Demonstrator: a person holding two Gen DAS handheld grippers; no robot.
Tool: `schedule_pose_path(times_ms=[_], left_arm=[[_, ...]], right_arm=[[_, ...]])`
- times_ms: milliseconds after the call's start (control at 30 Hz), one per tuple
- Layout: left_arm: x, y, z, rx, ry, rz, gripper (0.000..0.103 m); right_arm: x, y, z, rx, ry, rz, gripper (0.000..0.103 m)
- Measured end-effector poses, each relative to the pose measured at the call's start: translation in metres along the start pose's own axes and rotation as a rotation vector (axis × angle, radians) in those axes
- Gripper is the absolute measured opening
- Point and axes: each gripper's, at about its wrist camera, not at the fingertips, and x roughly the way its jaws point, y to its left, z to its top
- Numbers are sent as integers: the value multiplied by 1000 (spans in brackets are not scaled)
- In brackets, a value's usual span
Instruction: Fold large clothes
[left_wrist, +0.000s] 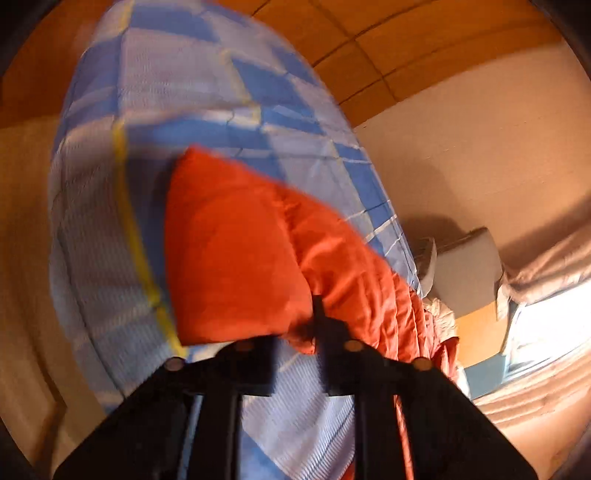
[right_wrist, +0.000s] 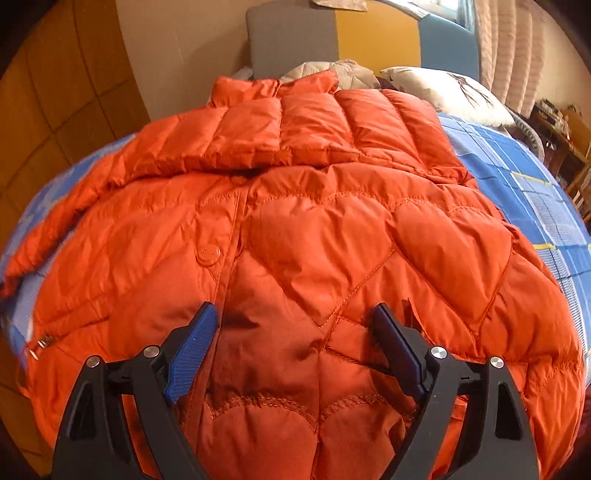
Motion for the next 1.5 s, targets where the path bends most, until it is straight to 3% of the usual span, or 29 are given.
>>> schedule_pose_path(times_ms=[167,367,533,600,767,933,1100,1233,1400,1500], left_arm=[[-15,-60,11,252,-82,-83,8],[-21,-132,-14,496,-51,-243,6],[-14,-192,-72,678,79,-403,6],[-2,-217,-103,753,167,-462,6],[28,-249,-173,924,322,-485,7],[56,-243,-203,937,408,-424,31],[55,-227,-214,925,426,-373,41],[48,-210,-210,877,407,-359,70],[40,-195,-205,866,396,-363,71],[38,-183,-200,822,365,-329,70]], right_arm=[[9,7,-4,-48,18,-43,89],[13,9,-8,-54,-1,-56,91],[14,8,-9,-45,-9,-44,91],[13,8,-10,-42,-11,-39,92],[13,5,-9,-35,-11,-29,92],[14,3,-9,-31,-11,-21,92],[14,4,-9,-31,-11,-20,92],[15,4,-9,-30,-10,-21,92],[15,3,-9,-29,-8,-22,92],[16,3,-8,-28,-6,-25,92]])
